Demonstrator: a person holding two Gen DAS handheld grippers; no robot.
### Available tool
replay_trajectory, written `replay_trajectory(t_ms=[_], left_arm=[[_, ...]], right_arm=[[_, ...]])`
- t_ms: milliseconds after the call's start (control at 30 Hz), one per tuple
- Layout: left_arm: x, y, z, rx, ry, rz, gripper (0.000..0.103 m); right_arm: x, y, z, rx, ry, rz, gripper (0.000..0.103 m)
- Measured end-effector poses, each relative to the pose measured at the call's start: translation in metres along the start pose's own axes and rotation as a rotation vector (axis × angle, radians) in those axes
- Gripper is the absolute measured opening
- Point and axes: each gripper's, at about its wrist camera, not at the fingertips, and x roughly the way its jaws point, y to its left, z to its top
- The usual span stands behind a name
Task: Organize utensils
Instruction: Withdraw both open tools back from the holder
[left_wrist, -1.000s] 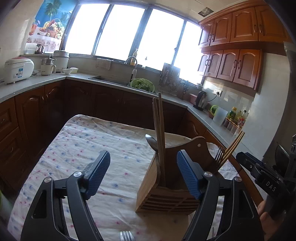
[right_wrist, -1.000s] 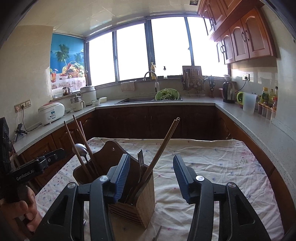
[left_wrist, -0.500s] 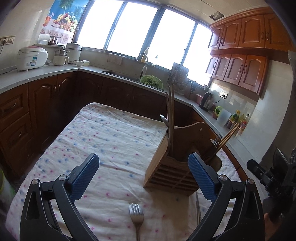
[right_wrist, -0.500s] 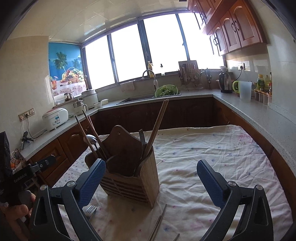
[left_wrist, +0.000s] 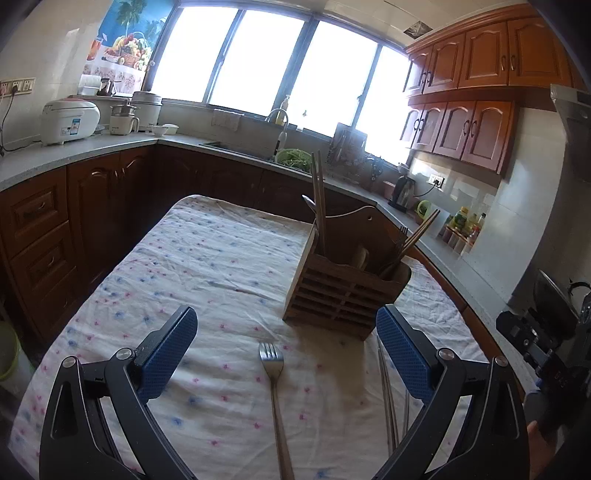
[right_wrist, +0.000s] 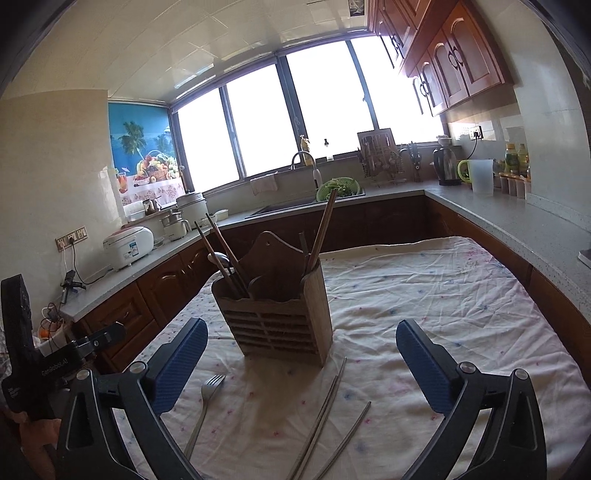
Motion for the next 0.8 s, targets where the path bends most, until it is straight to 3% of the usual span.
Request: replay_trajectory(t_ms=[233,400,500,667,800], left_arm=[[-0.036,-0.009,-0.003,0.047,-0.079,0.029,0.1],[-0.073,-0.02,0.023,0.095,-0.19,0.001,0.103],[-0.088,-0.024,0.02,0.122,-0.229,0.005,0.103],[-0.081,-0.027,-0.016,0.167,-0.195,0.008,0.103],[-0.076,-0.028,-0.051,0.211,-0.188,0.048,0.103]], right_arm=[[-0.028,0.001,-0.006,-0.011,0.005,-0.012,0.103],[-0.06,0.009,0.03,-0.073,-0.077,-0.005,0.103],[-0.085,0.016,0.04,-0.098,-0.155,0.007,0.103],[-0.096,0.023,0.012,-0.105,-0.191,-0.01,0.103],[-0.088,0.018,-0.027,-0.1,-0.163,-0.032,0.103]])
